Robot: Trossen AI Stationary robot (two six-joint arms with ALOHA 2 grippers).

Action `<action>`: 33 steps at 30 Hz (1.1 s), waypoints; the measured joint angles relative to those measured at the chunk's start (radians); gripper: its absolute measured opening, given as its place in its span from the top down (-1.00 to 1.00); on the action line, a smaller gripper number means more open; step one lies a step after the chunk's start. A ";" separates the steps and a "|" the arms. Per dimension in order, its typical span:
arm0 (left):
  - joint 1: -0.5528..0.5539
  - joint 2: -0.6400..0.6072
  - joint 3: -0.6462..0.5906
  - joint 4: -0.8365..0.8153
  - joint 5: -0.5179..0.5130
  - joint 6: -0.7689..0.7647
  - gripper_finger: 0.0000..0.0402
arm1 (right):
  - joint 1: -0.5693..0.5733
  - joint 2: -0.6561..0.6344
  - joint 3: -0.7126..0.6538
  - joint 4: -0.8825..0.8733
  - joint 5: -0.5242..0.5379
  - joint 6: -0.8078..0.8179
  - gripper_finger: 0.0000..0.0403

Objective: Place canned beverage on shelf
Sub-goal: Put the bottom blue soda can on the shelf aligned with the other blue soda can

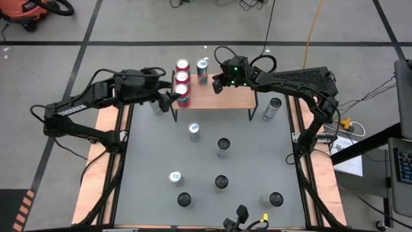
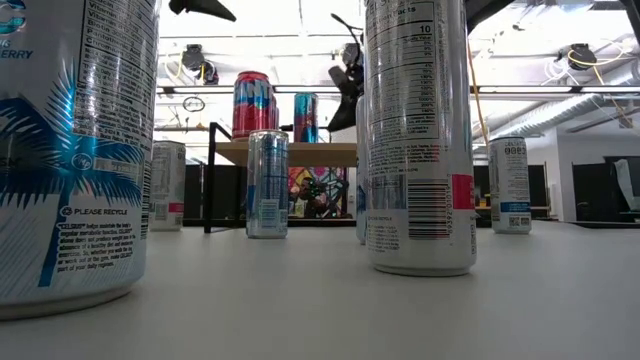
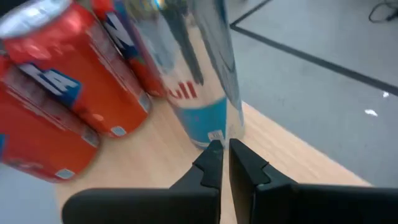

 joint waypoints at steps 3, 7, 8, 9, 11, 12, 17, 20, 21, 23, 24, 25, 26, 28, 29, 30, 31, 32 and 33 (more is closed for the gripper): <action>0.000 -0.001 0.000 -0.033 -0.008 -0.006 -0.89 | -0.002 -0.010 0.000 -0.005 -0.002 -0.002 1.00; 0.000 -0.001 0.000 -0.066 -0.009 -0.007 -0.89 | -0.003 -0.051 0.000 -0.068 -0.053 0.043 1.00; 0.000 -0.001 0.000 -0.083 -0.010 -0.019 -0.89 | -0.003 -0.071 0.000 -0.092 -0.084 0.052 1.00; 0.002 -0.001 0.000 -0.104 -0.007 -0.038 -0.89 | -0.003 -0.092 0.000 -0.122 -0.124 0.064 1.00; 0.003 -0.001 0.000 -0.147 0.024 -0.081 -0.89 | -0.003 -0.146 0.000 -0.203 -0.206 0.080 1.00; 0.002 -0.002 0.000 -0.172 0.041 -0.099 -0.89 | -0.002 -0.175 0.000 -0.246 -0.241 0.089 1.00; -0.047 0.000 0.000 -0.261 0.104 -0.161 -0.89 | 0.018 -0.339 0.000 -0.461 -0.350 0.058 1.00; -0.090 0.001 -0.006 -0.257 0.143 -0.163 -0.89 | 0.036 -0.435 0.000 -0.568 -0.340 0.013 1.00; -0.102 0.001 -0.010 -0.256 0.160 -0.163 -0.89 | 0.041 -0.464 0.000 -0.604 -0.322 -0.005 1.00; -0.129 0.001 -0.020 -0.257 0.186 -0.163 -0.89 | 0.054 -0.514 0.000 -0.672 -0.254 -0.028 1.00; -0.143 0.001 -0.031 -0.260 0.204 -0.170 -0.89 | 0.060 -0.534 0.000 -0.707 -0.213 -0.030 1.00; -0.153 0.001 -0.039 -0.266 0.225 -0.183 -0.89 | 0.067 -0.550 0.000 -0.741 -0.170 -0.028 1.00; -0.164 0.001 -0.046 -0.271 0.245 -0.199 -0.89 | 0.074 -0.566 0.000 -0.773 -0.132 -0.018 1.00; -0.183 0.001 -0.063 -0.291 0.277 -0.248 -0.89 | 0.090 -0.590 0.000 -0.821 -0.091 0.005 1.00; -0.194 0.001 -0.072 -0.302 0.284 -0.274 -0.89 | 0.100 -0.599 0.000 -0.841 -0.079 0.015 1.00; -0.207 0.001 -0.082 -0.311 0.286 -0.301 -0.89 | 0.110 -0.607 0.000 -0.859 -0.078 0.026 1.00; -0.219 0.001 -0.093 -0.324 0.286 -0.328 -0.89 | 0.121 -0.612 0.000 -0.872 -0.078 0.034 1.00; -0.230 0.001 -0.102 -0.341 0.285 -0.359 -0.89 | 0.131 -0.615 0.000 -0.886 -0.078 0.039 1.00; -0.242 0.001 -0.111 -0.357 0.280 -0.394 -0.89 | 0.141 -0.618 0.000 -0.898 -0.077 0.044 1.00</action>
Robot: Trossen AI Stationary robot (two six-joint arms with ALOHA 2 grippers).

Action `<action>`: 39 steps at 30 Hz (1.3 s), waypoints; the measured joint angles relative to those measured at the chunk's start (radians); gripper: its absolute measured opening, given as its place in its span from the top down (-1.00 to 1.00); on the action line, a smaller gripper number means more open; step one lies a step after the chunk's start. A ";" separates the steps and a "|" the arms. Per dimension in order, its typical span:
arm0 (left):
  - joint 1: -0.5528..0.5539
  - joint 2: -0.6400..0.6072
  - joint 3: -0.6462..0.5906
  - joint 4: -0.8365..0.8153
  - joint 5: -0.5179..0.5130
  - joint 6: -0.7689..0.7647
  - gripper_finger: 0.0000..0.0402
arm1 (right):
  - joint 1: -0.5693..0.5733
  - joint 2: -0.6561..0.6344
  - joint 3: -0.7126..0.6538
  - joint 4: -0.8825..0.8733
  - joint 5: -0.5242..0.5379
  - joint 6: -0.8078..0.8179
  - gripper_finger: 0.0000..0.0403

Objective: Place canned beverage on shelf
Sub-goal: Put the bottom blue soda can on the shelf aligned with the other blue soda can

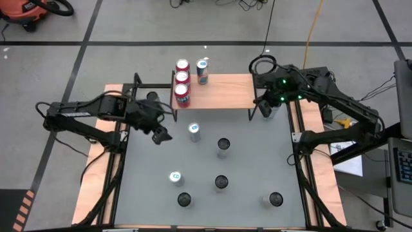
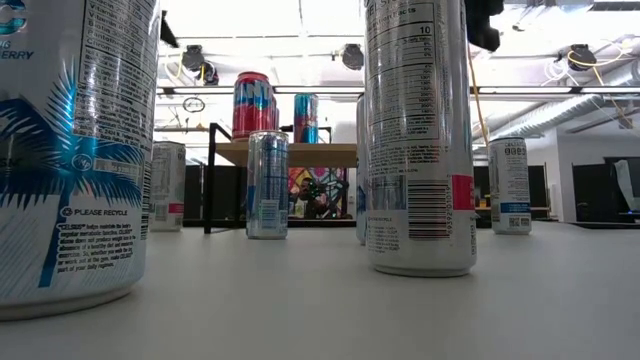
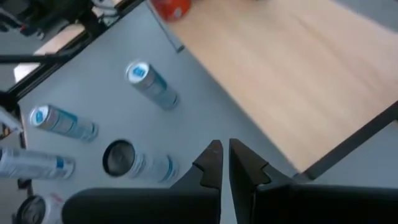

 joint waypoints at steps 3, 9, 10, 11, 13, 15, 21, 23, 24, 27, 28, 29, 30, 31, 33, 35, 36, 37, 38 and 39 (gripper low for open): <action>-0.034 0.000 -0.039 -0.043 -0.024 -0.127 -0.89 | 0.027 -0.002 0.000 -0.026 0.000 0.019 1.00; -0.044 -0.007 -0.143 -0.176 -0.093 -0.375 -0.89 | 0.079 -0.002 0.000 -0.064 0.000 0.069 1.00; -0.042 -0.008 -0.155 -0.151 -0.061 -0.362 -0.89 | 0.089 -0.002 0.000 -0.072 0.000 0.078 1.00; -0.041 -0.009 -0.163 -0.132 -0.021 -0.341 -0.89 | 0.099 -0.002 0.000 -0.087 0.000 0.088 1.00; -0.051 -0.011 -0.164 -0.047 0.030 -0.302 -0.89 | 0.118 -0.002 0.000 -0.128 -0.001 0.100 1.00; -0.081 -0.009 -0.163 0.018 0.043 -0.292 -0.89 | 0.138 -0.002 0.000 -0.170 0.000 0.118 1.00; -0.224 0.009 -0.163 0.191 -0.013 -0.285 -0.89 | 0.196 -0.006 0.000 -0.218 0.000 0.181 1.00; -0.289 0.028 -0.163 0.237 -0.040 -0.259 -0.89 | 0.210 -0.009 0.000 -0.209 0.000 0.196 1.00; -0.321 0.037 -0.163 0.240 -0.048 -0.237 -0.89 | 0.215 -0.011 0.000 -0.207 0.000 0.203 1.00; -0.410 0.064 -0.163 0.251 -0.058 -0.104 -0.89 | 0.218 -0.012 0.000 -0.208 -0.001 0.203 1.00; -0.439 0.075 -0.163 0.248 -0.059 -0.050 -0.89 | 0.218 -0.012 0.000 -0.209 -0.001 0.203 1.00; -0.463 0.084 -0.163 0.247 -0.068 0.002 -0.89 | 0.218 -0.012 0.000 -0.212 -0.001 0.203 1.00; -0.482 0.091 -0.163 0.246 -0.077 0.047 -0.89 | 0.218 -0.012 0.000 -0.212 -0.001 0.202 1.00; -0.498 0.097 -0.163 0.241 -0.089 0.083 -0.89 | 0.218 -0.012 0.000 -0.212 -0.001 0.202 1.00; -0.518 0.109 -0.163 0.234 -0.114 0.146 -0.89 | 0.218 -0.012 0.000 -0.212 -0.001 0.206 1.00; -0.526 0.123 -0.163 0.231 -0.142 0.208 -0.89 | 0.218 -0.012 0.000 -0.212 -0.004 0.220 1.00; -0.526 0.132 -0.163 0.228 -0.147 0.241 -0.89 | 0.218 -0.012 0.000 -0.213 -0.004 0.229 1.00; -0.525 0.140 -0.163 0.228 -0.148 0.271 -0.89 | 0.218 -0.012 0.000 -0.214 -0.004 0.236 1.00; -0.521 0.149 -0.163 0.229 -0.147 0.299 -0.89 | 0.218 -0.012 0.000 -0.215 -0.005 0.246 1.00; -0.515 0.160 -0.163 0.230 -0.136 0.321 -0.89 | 0.219 -0.012 0.000 -0.216 -0.005 0.253 1.00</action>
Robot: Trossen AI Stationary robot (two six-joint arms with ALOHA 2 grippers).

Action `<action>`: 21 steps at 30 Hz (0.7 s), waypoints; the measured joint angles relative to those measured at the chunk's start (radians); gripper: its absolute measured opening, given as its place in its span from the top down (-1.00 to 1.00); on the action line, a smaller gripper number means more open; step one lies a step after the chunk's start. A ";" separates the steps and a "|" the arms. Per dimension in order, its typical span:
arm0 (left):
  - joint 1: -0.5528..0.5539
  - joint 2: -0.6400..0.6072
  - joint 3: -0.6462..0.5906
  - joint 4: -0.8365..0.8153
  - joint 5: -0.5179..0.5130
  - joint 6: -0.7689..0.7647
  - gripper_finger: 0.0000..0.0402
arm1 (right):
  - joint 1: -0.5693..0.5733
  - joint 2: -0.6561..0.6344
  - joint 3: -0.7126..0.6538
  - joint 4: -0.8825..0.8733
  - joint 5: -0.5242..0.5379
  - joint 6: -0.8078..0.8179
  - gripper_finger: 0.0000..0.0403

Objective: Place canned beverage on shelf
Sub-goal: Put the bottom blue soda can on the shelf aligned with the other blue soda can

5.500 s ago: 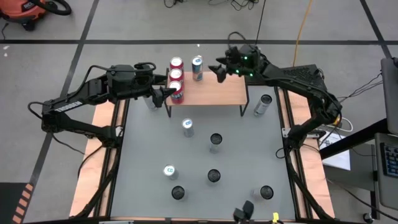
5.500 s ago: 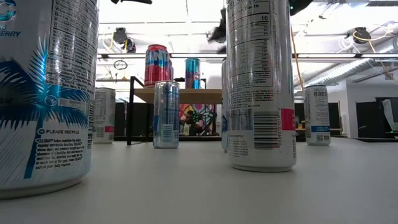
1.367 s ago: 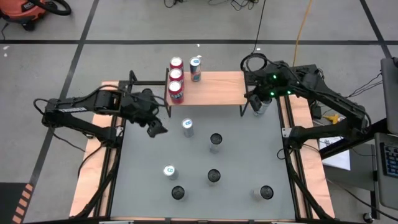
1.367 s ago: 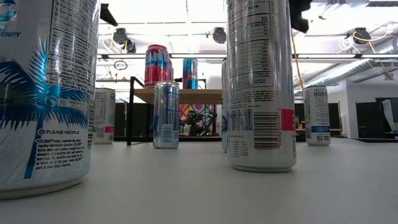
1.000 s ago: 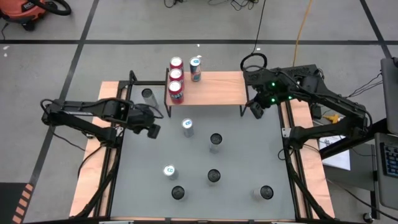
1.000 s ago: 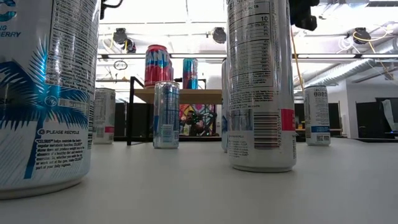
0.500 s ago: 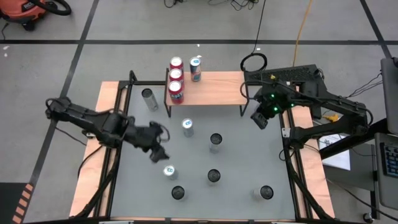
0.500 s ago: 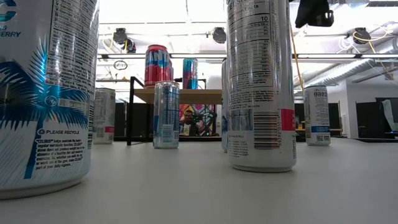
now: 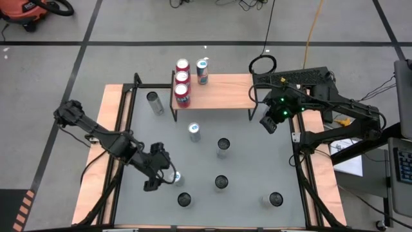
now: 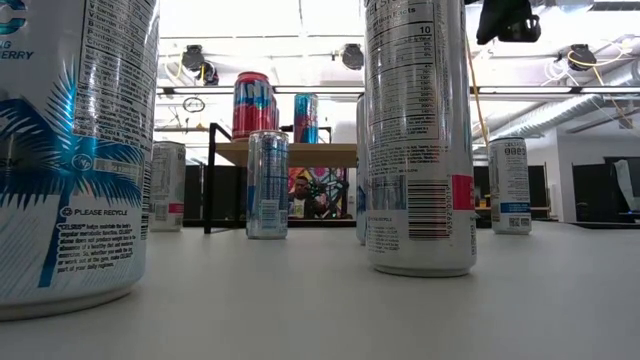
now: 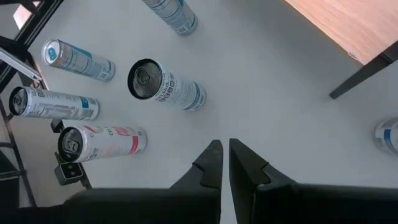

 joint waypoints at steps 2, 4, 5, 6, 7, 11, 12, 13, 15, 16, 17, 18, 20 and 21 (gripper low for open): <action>0.014 0.026 0.000 0.008 0.034 0.033 -0.89 | 0.009 0.000 0.000 0.000 0.000 0.009 1.00; 0.021 0.056 -0.001 0.006 0.049 0.062 -0.89 | 0.020 0.000 0.000 0.000 0.001 0.016 1.00; 0.021 0.068 -0.005 0.010 0.054 0.072 -0.89 | 0.026 0.000 0.000 0.001 0.001 0.022 1.00; 0.019 0.079 -0.009 0.014 0.057 0.073 -0.89 | 0.032 0.000 0.000 0.001 0.002 0.029 1.00; 0.019 0.091 -0.014 0.014 0.055 0.071 -0.89 | 0.037 0.000 0.000 0.000 0.002 0.035 1.00; 0.015 0.136 -0.038 0.031 0.045 0.070 -0.89 | 0.057 0.000 0.000 0.000 0.006 0.055 1.00; 0.013 0.144 -0.040 0.039 0.038 0.069 -0.89 | 0.061 0.000 0.000 0.001 0.006 0.055 1.00; 0.012 0.151 -0.040 0.049 0.033 0.069 -0.89 | 0.064 0.000 0.000 0.001 0.007 0.055 1.00; 0.011 0.166 -0.040 0.083 0.021 0.070 -0.89 | 0.070 0.000 0.000 0.001 0.012 0.055 1.00; 0.011 0.173 -0.040 0.099 0.014 0.070 -0.89 | 0.073 0.000 0.000 0.001 0.019 0.056 1.00; 0.012 0.178 -0.041 0.112 0.007 0.070 -0.89 | 0.076 0.000 0.000 0.001 0.028 0.061 1.00; 0.013 0.182 -0.041 0.127 -0.003 0.070 -0.88 | 0.078 0.000 0.000 0.001 0.030 0.067 1.00; 0.013 0.189 -0.041 0.154 -0.019 0.070 -0.85 | 0.083 0.000 0.000 0.001 0.030 0.074 1.00; 0.013 0.191 -0.041 0.154 -0.023 0.070 -0.83 | 0.083 0.000 0.000 0.001 0.030 0.074 1.00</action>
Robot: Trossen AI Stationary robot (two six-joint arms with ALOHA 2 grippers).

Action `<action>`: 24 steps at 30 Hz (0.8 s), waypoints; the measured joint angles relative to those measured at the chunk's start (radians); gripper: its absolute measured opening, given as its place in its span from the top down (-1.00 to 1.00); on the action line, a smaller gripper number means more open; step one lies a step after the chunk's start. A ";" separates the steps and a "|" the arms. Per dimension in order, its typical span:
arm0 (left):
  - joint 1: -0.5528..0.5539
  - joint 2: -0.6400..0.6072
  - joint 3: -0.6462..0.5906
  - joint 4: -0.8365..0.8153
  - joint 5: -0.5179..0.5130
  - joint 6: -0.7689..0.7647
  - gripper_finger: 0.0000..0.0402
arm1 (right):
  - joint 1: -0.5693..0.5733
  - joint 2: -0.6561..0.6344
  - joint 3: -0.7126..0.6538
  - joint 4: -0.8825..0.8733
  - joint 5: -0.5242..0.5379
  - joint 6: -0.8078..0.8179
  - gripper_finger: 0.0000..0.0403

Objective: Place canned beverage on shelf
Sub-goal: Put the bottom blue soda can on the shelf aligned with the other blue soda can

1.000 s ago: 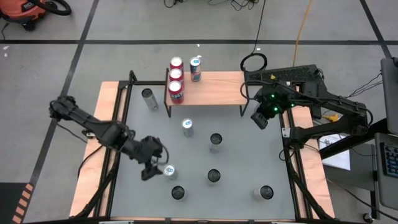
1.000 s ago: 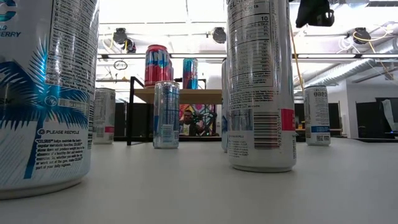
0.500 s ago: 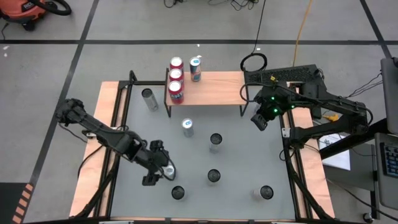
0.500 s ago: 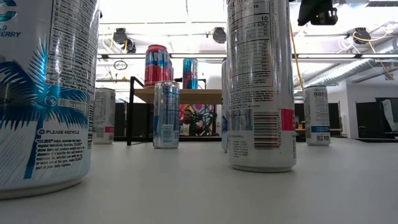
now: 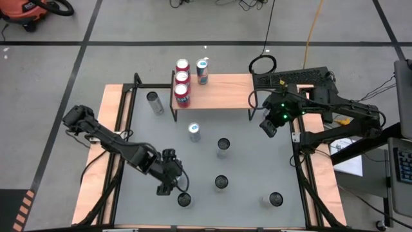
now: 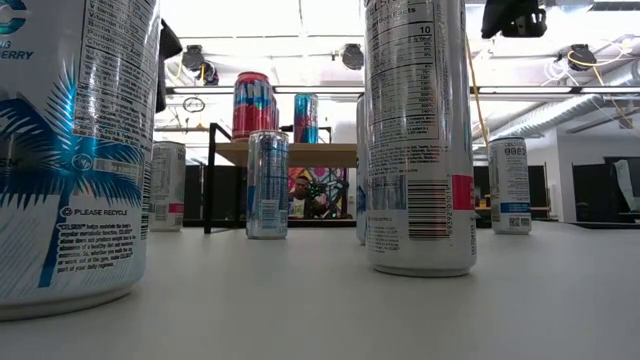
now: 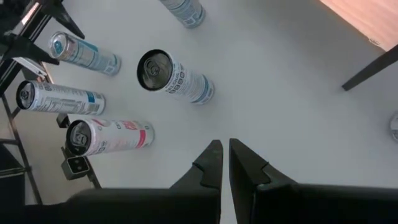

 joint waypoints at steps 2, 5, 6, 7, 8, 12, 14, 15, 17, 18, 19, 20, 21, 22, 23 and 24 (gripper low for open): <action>0.000 0.001 0.000 -0.002 0.000 0.000 -0.76 | 0.000 0.000 0.000 0.000 0.000 0.003 1.00; -0.001 0.007 0.000 -0.016 0.000 0.000 -0.64 | 0.000 0.000 0.000 0.000 0.000 0.008 1.00; 0.000 0.007 0.000 -0.024 0.002 0.000 -0.60 | 0.000 0.000 0.000 0.000 0.000 0.008 1.00; 0.000 0.006 0.000 -0.025 0.005 0.000 -0.56 | 0.000 0.000 0.000 0.000 0.000 0.007 1.00; 0.000 0.006 0.000 -0.024 0.007 0.000 -0.52 | 0.000 0.000 0.000 0.000 0.000 0.007 1.00; -0.001 0.006 0.000 -0.022 0.009 0.000 -0.37 | 0.000 0.000 0.000 0.001 0.000 -0.001 1.00; -0.001 0.006 0.000 -0.020 0.012 0.003 -0.29 | 0.000 0.000 0.000 0.004 0.002 -0.007 1.00; -0.001 0.006 0.000 -0.020 0.012 0.002 -0.25 | 0.000 0.000 0.000 0.005 0.002 -0.009 1.00; 0.000 0.006 0.000 -0.020 0.012 0.002 -0.18 | 0.000 0.000 0.000 0.005 0.003 -0.014 1.00; -0.001 0.006 0.000 -0.020 0.012 0.001 -0.16 | 0.000 0.000 0.000 0.007 0.003 -0.017 1.00; 0.000 0.006 0.000 -0.020 0.012 -0.001 -0.13 | 0.000 0.000 0.000 0.009 0.003 -0.020 1.00; 0.000 0.006 0.000 -0.020 0.011 -0.011 -0.12 | 0.000 0.000 0.000 0.014 0.004 -0.020 1.00; 0.000 0.006 0.000 -0.020 0.009 -0.026 -0.11 | 0.000 0.000 0.000 0.020 0.004 -0.020 1.00; 0.003 0.006 0.000 -0.020 0.008 -0.042 -0.10 | 0.000 0.000 0.000 0.028 0.004 -0.020 1.00; 0.005 0.006 0.001 -0.022 0.007 -0.056 -0.09 | 0.000 0.000 0.000 0.037 0.004 -0.019 1.00; 0.006 0.006 0.005 -0.025 0.007 -0.074 -0.09 | 0.000 0.000 0.000 0.048 0.004 -0.019 1.00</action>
